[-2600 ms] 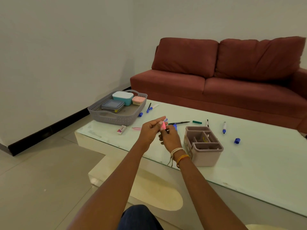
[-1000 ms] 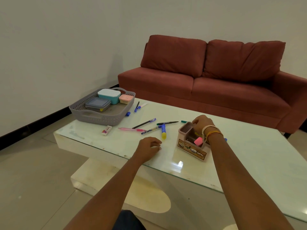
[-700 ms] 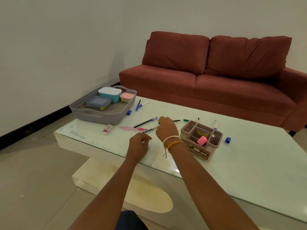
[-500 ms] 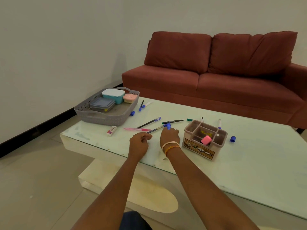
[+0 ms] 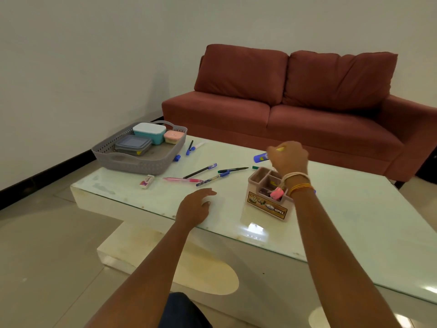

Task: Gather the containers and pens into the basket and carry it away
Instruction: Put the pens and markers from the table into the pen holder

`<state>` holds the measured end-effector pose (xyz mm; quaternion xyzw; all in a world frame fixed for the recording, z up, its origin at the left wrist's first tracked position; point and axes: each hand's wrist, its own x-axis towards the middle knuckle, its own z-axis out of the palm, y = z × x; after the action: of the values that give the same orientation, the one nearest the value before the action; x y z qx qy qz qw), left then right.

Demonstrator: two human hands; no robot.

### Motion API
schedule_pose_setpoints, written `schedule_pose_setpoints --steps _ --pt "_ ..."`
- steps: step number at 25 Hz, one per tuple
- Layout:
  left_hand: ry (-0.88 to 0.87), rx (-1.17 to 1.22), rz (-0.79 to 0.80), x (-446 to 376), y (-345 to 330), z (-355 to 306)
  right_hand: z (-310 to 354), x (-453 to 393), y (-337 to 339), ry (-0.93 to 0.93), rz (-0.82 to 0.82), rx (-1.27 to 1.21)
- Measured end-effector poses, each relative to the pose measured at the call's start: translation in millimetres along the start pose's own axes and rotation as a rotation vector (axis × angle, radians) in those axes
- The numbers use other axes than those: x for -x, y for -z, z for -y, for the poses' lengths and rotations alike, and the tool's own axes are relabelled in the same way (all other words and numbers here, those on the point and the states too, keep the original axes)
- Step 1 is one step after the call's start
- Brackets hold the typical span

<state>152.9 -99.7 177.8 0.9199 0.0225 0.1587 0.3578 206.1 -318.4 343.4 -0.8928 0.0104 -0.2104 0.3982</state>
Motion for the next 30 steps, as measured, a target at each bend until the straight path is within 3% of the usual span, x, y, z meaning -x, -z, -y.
schedule_pose_setpoints --steps 4,10,14,18,23,27,30 --pt "-0.008 -0.058 0.069 2.3 -2.6 -0.9 -27.9 -30.1 21.2 -0.127 0.200 0.179" --pt "-0.016 -0.114 0.080 2.0 -2.3 1.1 -42.3 -19.8 -14.2 -0.071 0.329 0.369" --pt "-0.007 -0.089 0.064 1.8 -2.3 2.9 -48.9 -17.7 -22.7 -0.091 0.302 0.369" --pt "0.020 -0.029 0.029 0.6 -3.0 4.2 -45.5 -10.4 -28.2 -0.047 0.158 0.310" --pt "-0.004 0.061 0.001 2.5 12.1 14.9 -16.9 18.6 -52.5 0.164 0.060 0.086" --pt "0.050 -0.023 -0.201 7.1 42.6 39.8 5.4 55.6 -105.2 0.335 0.307 -0.078" --pt "0.232 -0.157 -0.426 3.9 63.5 57.6 4.2 88.2 -149.4 0.286 0.439 -0.151"
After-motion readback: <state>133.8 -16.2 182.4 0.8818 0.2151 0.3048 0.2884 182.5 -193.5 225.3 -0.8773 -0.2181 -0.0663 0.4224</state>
